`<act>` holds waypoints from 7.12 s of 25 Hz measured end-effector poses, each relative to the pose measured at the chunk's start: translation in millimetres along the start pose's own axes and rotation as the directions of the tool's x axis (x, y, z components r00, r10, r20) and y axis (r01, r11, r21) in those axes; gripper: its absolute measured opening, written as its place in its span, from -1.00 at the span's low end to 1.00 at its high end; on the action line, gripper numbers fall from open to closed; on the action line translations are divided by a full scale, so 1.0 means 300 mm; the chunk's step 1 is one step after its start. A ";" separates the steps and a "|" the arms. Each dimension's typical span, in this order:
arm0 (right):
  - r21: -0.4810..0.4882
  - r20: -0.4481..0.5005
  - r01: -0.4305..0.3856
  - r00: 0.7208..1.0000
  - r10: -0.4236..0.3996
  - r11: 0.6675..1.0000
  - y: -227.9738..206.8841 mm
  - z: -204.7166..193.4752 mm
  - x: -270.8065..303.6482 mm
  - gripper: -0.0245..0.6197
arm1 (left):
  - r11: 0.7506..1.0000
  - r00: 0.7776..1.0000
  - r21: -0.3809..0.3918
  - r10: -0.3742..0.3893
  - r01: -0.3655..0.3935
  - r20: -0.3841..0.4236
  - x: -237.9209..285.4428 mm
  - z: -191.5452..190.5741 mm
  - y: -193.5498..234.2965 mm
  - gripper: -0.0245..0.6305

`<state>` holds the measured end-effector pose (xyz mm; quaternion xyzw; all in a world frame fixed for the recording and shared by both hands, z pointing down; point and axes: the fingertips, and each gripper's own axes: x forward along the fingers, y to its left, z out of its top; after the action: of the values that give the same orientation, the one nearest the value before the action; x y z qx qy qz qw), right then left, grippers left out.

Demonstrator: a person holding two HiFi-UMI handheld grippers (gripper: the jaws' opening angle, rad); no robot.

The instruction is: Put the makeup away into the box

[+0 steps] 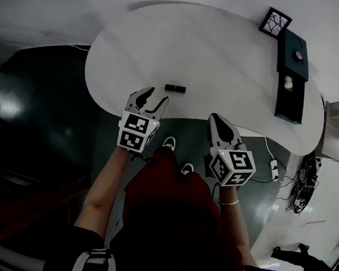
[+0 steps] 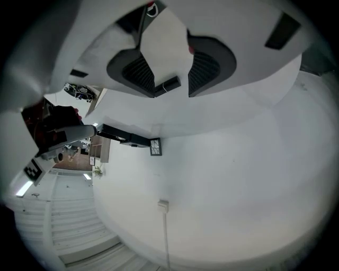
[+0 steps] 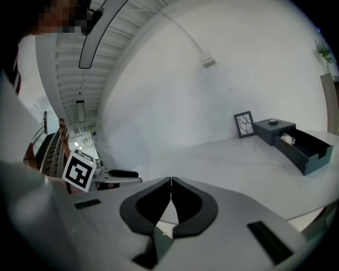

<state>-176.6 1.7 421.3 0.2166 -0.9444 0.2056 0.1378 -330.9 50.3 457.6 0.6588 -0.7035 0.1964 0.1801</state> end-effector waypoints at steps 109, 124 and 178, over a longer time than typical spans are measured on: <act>0.302 0.075 0.510 0.830 -0.553 0.806 -1.013 0.003 -0.757 -0.88 | 0.701 0.811 0.425 -0.560 0.573 -0.171 0.754 0.543 -1.329 -0.59; 0.325 0.078 0.494 0.836 -0.544 0.806 -1.047 0.011 -0.741 -0.88 | 0.692 0.825 0.458 -0.522 0.558 -0.216 0.860 0.534 -1.344 -0.59; 0.359 -0.046 0.552 0.816 -0.577 0.752 -1.184 -0.021 -0.597 -0.88 | 0.484 0.756 0.581 -0.400 0.654 -0.518 1.005 0.416 -1.362 -0.59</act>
<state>145.4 -224.4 481.1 0.5195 -0.7854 0.3145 0.1200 57.2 -294.4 521.0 0.8180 -0.2832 0.4971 0.0606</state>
